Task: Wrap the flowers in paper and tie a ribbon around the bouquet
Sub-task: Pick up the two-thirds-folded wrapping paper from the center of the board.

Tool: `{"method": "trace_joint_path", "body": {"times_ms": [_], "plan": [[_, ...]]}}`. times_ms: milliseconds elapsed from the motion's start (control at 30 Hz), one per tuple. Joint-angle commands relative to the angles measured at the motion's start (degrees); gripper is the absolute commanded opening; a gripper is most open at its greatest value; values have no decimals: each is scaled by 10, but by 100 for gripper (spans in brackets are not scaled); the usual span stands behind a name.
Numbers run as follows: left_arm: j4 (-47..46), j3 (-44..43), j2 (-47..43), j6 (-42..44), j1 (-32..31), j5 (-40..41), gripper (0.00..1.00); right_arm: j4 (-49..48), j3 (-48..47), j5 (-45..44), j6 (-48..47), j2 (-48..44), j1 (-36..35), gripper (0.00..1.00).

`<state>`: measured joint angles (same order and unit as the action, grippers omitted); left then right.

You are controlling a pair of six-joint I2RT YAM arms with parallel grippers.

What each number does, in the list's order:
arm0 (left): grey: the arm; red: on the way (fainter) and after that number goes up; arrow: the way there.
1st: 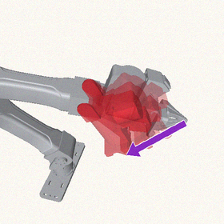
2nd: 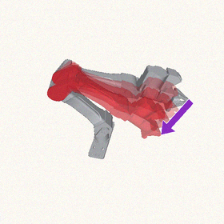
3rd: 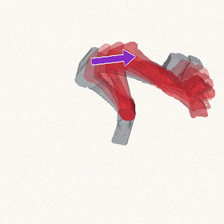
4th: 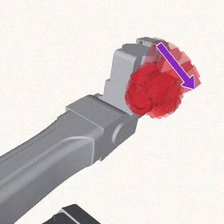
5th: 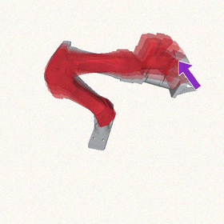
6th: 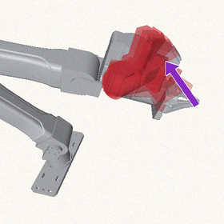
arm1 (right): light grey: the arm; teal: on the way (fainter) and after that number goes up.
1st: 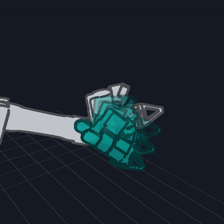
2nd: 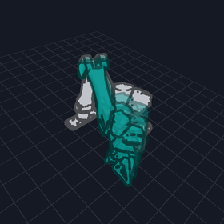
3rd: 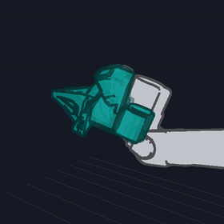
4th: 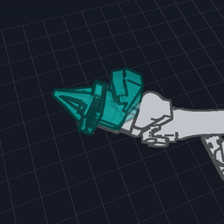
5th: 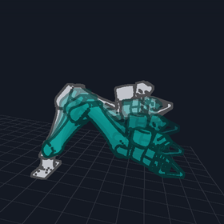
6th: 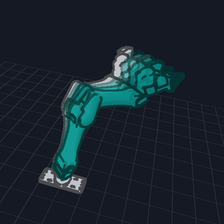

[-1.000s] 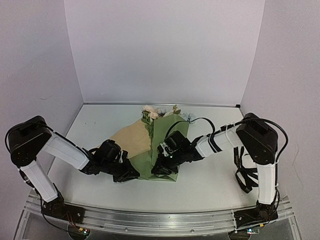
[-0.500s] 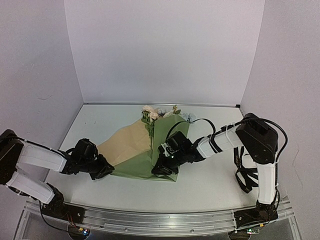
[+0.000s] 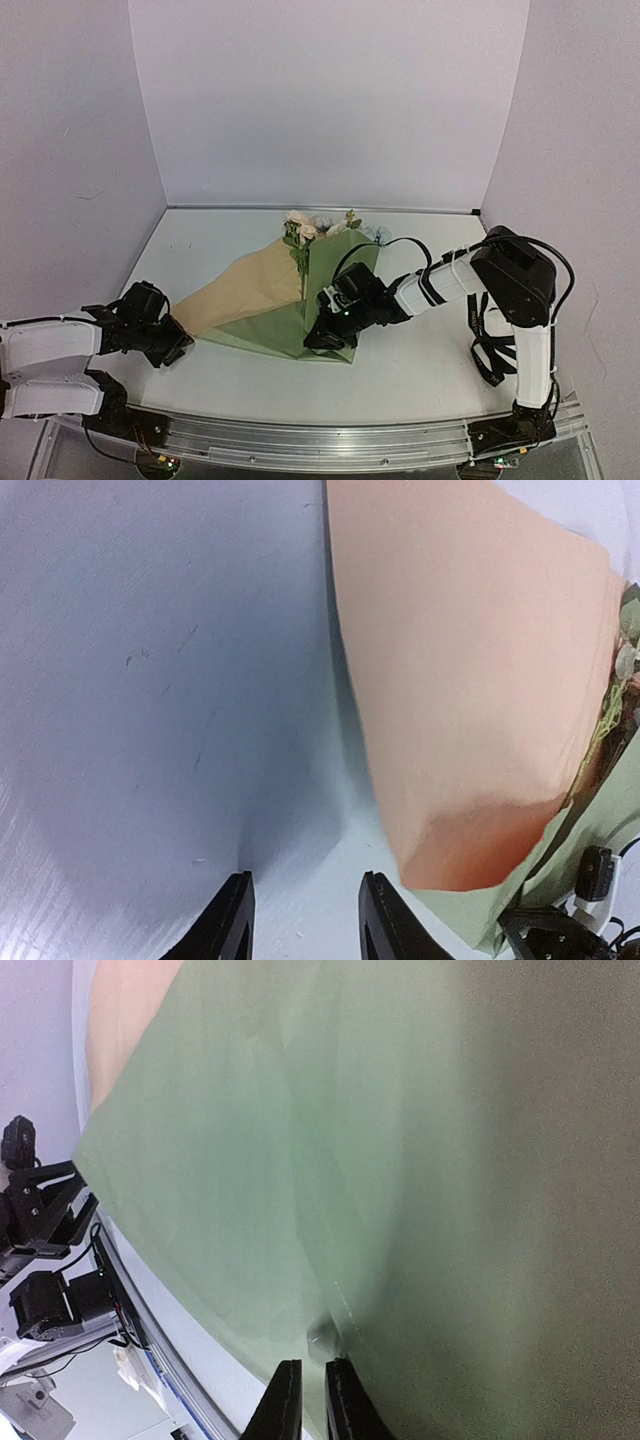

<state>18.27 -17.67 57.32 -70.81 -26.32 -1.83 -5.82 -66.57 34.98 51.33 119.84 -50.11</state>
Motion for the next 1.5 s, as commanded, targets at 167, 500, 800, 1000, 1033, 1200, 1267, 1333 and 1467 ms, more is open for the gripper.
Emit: {"method": "trace_joint_path", "body": {"times_ms": [167, 500, 800, 1000, 1033, 1200, 1267, 1333, 1467], "plan": [[-60, 2, -33, -71, -69, 8, 45, 63, 21, -44, 6, 40, 8, 12], [-145, 7, 27, -91, -103, 63, 45, 48, 15, -45, 9, 43, 8, 12], [-255, 35, 78, -77, -103, 68, 34, 48, 15, -46, 9, 44, 8, 12], [-252, 47, 50, -72, -103, 82, 12, 48, 15, -47, 9, 43, 8, 12], [-244, 46, 39, -67, -103, 86, 8, 48, 15, -48, 8, 44, 8, 12], [-214, 27, 5, -11, -104, 101, 0, 48, 13, -47, 9, 47, 8, 12], [-209, 8, -3, 28, -104, 103, 0, 49, 12, -47, 10, 47, 8, 12], [-212, -19, -2, 85, -107, 95, 0, 50, 9, -47, 11, 48, 8, 12], [-220, -96, 32, 193, -113, 36, 0, 87, -1, -62, 9, 48, 8, 12]]}}
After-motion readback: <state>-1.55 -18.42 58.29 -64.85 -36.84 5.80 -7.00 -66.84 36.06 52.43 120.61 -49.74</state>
